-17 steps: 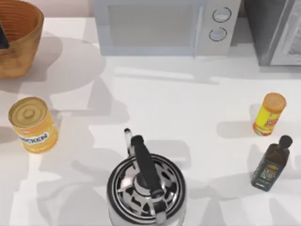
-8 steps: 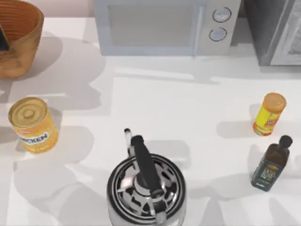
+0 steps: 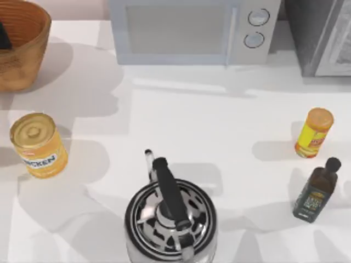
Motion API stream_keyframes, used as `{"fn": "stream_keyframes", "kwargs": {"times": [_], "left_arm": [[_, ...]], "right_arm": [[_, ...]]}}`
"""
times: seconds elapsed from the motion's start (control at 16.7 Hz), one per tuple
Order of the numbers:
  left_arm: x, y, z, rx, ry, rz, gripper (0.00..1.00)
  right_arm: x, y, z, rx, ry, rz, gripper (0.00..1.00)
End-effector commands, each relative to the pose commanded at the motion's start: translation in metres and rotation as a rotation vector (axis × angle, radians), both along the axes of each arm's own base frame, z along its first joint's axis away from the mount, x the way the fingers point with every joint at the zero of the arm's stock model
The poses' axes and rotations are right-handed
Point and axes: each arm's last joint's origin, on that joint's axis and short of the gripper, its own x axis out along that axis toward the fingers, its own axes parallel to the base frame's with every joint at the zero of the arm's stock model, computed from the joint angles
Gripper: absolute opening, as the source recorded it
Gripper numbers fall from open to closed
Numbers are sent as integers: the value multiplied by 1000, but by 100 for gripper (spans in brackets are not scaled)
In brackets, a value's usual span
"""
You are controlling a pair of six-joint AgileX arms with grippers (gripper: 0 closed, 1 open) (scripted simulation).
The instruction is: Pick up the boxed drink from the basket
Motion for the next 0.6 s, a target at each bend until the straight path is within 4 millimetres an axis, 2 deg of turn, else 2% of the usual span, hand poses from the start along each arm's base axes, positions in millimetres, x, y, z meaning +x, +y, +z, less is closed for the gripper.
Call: {"fn": "stream_keyframes", "kwargs": {"times": [0.3, 0.54, 0.6], "left_arm": [[26, 0, -1, 0, -1, 0, 100], [28, 0, -1, 0, 0, 0, 100], [28, 0, -1, 0, 0, 0, 92]], "right_arm": [[0, 0, 0, 0, 0, 0, 100], [0, 0, 0, 0, 0, 0, 100], [0, 0, 0, 0, 0, 0, 100]]}}
